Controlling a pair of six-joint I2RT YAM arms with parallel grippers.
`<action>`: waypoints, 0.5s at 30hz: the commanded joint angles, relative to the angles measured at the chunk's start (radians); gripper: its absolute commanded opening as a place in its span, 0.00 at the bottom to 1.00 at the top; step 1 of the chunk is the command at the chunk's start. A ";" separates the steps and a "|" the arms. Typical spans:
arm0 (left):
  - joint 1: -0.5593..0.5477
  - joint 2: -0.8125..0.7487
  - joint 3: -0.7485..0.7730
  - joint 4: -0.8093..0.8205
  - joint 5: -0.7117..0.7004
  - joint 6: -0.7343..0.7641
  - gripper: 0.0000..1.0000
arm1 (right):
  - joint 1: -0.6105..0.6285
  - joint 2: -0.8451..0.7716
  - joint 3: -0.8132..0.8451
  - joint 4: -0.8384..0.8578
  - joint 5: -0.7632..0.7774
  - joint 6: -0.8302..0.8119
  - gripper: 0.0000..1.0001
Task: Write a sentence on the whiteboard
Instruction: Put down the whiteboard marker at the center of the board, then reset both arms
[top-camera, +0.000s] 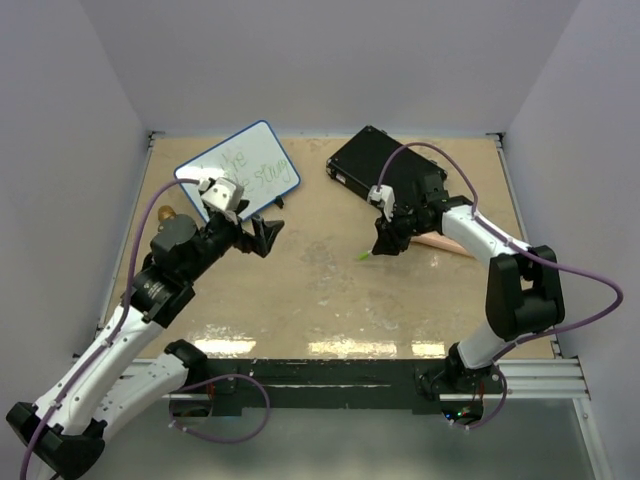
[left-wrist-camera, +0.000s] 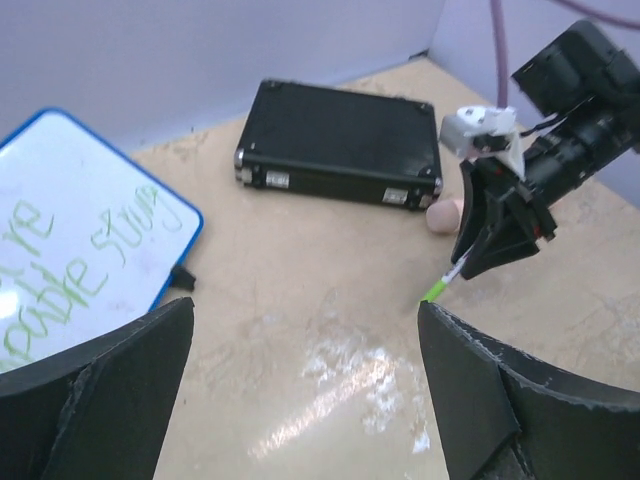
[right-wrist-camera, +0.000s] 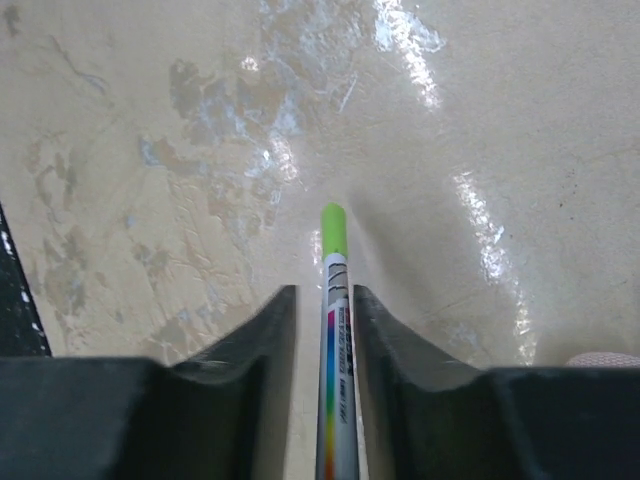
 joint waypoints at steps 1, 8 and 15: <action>0.005 -0.084 -0.050 -0.172 -0.113 -0.057 0.98 | -0.003 -0.032 -0.013 0.055 0.069 0.005 0.42; 0.005 -0.161 -0.035 -0.212 -0.160 -0.145 1.00 | -0.011 -0.130 0.095 0.002 0.230 -0.005 0.73; 0.006 -0.128 0.208 -0.216 -0.167 -0.247 1.00 | -0.152 -0.360 0.261 -0.039 0.137 0.110 0.94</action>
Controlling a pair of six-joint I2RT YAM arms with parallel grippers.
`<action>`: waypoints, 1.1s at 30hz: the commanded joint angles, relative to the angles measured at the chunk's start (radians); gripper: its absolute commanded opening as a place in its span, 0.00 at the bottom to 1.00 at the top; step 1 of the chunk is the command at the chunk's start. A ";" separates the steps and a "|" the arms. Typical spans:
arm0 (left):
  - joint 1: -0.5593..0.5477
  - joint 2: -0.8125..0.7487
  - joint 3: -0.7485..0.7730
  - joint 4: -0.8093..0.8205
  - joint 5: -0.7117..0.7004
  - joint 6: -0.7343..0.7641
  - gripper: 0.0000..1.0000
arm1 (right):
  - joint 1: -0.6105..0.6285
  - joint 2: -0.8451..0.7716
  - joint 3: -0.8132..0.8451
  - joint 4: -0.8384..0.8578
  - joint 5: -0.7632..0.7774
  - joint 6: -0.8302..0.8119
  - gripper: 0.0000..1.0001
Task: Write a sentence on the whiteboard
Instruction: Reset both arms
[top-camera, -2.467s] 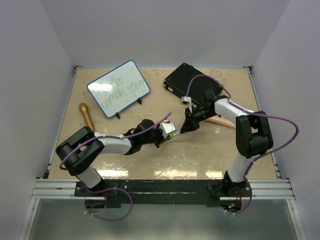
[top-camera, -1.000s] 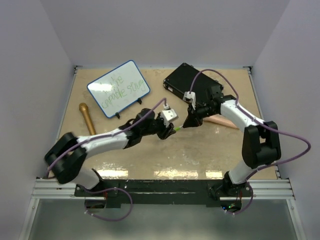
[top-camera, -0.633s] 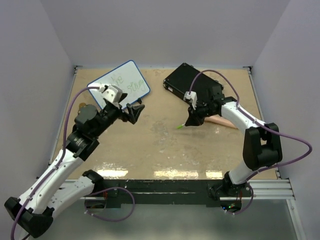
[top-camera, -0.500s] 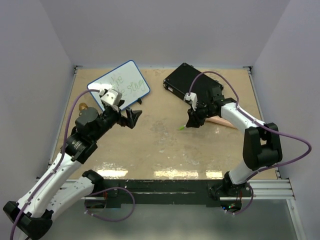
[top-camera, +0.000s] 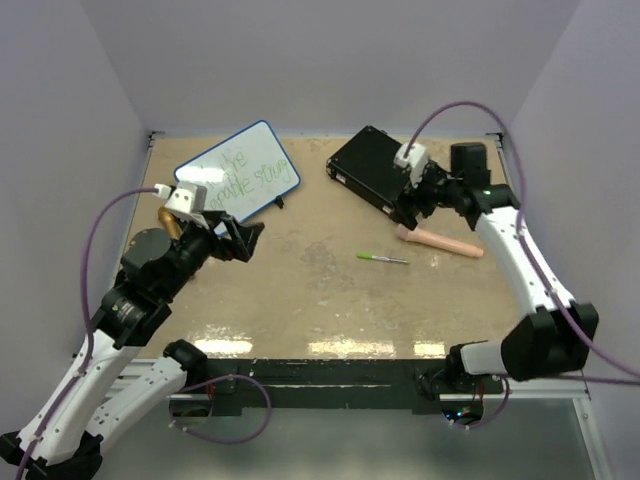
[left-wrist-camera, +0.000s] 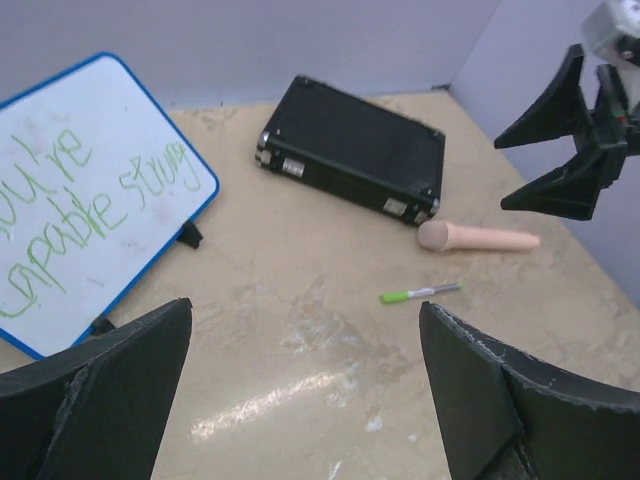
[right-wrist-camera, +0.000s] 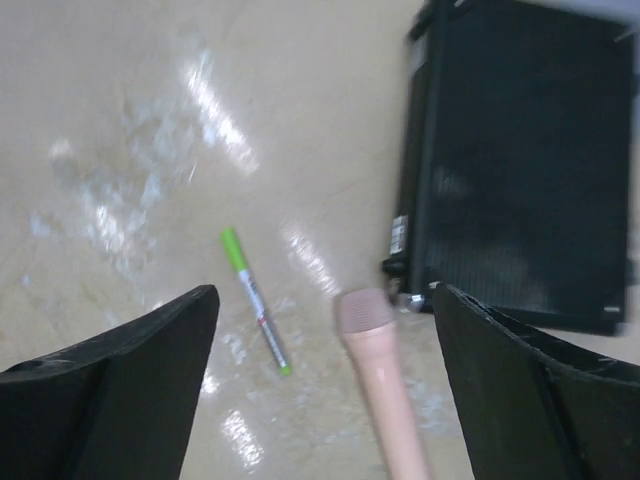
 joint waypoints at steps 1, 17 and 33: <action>0.006 0.066 0.217 -0.008 -0.038 -0.053 1.00 | -0.112 -0.169 0.094 0.042 -0.106 0.136 0.98; 0.006 -0.028 0.149 -0.100 -0.034 0.027 1.00 | -0.120 -0.531 0.001 0.254 0.163 0.566 0.99; 0.006 -0.060 0.178 -0.121 -0.072 0.030 1.00 | -0.120 -0.588 -0.039 0.289 0.294 0.683 0.99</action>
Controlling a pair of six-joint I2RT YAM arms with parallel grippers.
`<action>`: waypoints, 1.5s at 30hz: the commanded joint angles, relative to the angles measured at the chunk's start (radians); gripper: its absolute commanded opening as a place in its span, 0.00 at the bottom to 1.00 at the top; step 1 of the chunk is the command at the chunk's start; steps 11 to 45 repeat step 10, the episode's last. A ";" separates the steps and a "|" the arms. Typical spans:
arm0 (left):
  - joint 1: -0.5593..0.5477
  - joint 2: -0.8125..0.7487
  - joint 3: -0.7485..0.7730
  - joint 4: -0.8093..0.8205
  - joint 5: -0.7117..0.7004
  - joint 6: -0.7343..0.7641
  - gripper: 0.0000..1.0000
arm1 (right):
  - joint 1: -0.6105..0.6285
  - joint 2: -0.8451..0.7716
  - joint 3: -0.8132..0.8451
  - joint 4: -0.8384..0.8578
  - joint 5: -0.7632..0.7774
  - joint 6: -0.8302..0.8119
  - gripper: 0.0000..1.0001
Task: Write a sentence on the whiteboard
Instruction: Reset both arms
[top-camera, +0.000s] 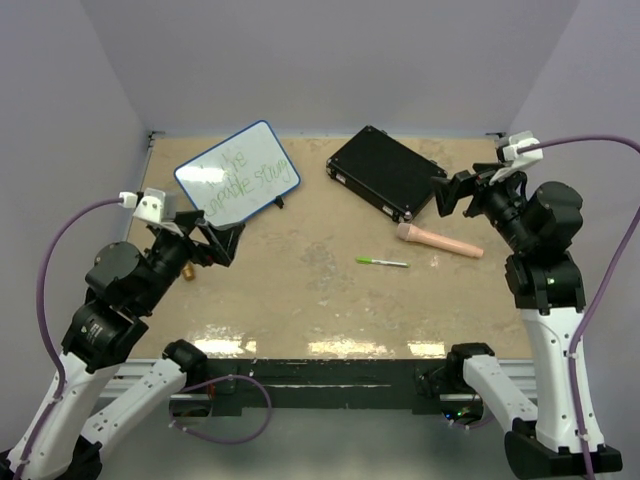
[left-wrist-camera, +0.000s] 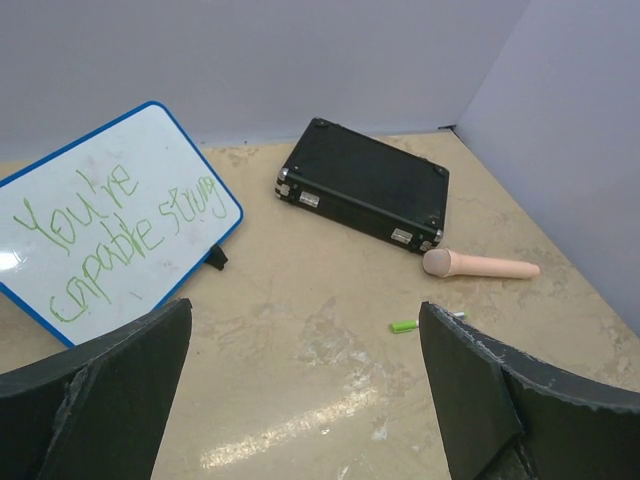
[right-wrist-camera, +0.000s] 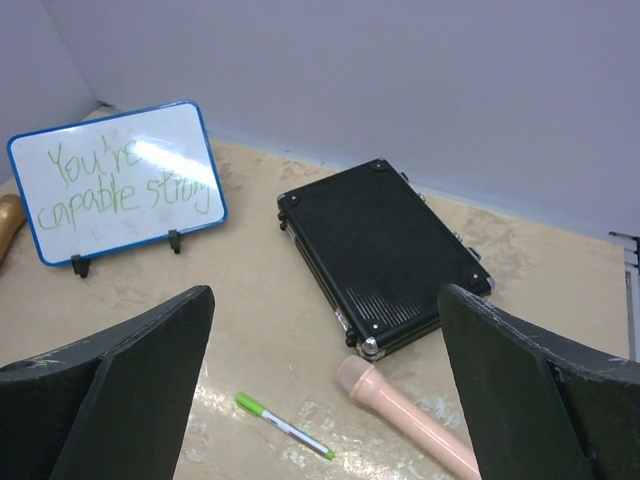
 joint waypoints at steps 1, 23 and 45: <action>0.006 -0.004 0.028 0.003 -0.021 0.018 1.00 | -0.001 -0.023 0.004 0.056 0.043 0.046 0.99; 0.006 0.002 0.013 0.021 -0.027 0.022 1.00 | -0.001 -0.004 -0.009 0.073 0.042 0.057 0.99; 0.006 0.002 0.013 0.021 -0.027 0.022 1.00 | -0.001 -0.004 -0.009 0.073 0.042 0.057 0.99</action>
